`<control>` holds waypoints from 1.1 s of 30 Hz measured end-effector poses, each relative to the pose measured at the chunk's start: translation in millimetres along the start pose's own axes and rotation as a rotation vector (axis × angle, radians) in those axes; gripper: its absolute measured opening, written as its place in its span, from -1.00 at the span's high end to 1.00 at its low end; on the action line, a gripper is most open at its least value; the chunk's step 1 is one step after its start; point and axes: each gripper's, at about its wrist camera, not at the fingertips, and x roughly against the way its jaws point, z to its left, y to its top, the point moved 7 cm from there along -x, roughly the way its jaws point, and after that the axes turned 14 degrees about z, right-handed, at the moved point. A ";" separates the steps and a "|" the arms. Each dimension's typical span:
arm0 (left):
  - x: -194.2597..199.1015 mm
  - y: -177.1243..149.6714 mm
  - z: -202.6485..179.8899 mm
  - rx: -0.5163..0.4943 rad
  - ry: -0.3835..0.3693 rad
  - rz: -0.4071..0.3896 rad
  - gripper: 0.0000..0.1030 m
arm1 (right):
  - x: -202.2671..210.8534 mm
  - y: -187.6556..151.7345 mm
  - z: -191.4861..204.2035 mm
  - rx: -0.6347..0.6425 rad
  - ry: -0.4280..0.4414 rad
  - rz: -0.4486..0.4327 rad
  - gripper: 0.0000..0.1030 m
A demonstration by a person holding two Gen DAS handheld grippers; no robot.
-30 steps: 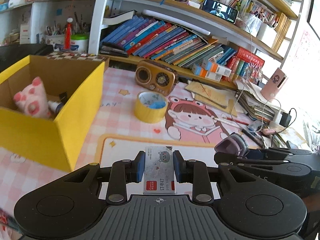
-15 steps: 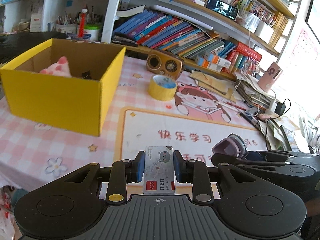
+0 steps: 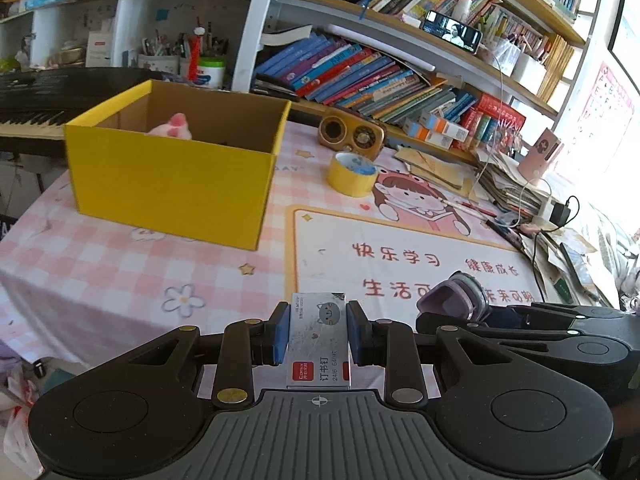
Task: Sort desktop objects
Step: 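Lift the small box with the left tool while the right tool carries the toy car toward the yellow box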
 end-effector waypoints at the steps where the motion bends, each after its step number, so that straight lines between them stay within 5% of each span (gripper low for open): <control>1: 2.6 -2.4 2.6 0.001 0.000 0.000 0.46 | 0.7 -1.7 3.2 0.001 0.001 -0.001 0.18; 33: 49.3 -27.5 60.2 0.066 0.031 -0.058 0.46 | -2.4 -9.2 82.0 0.094 0.039 -0.007 0.18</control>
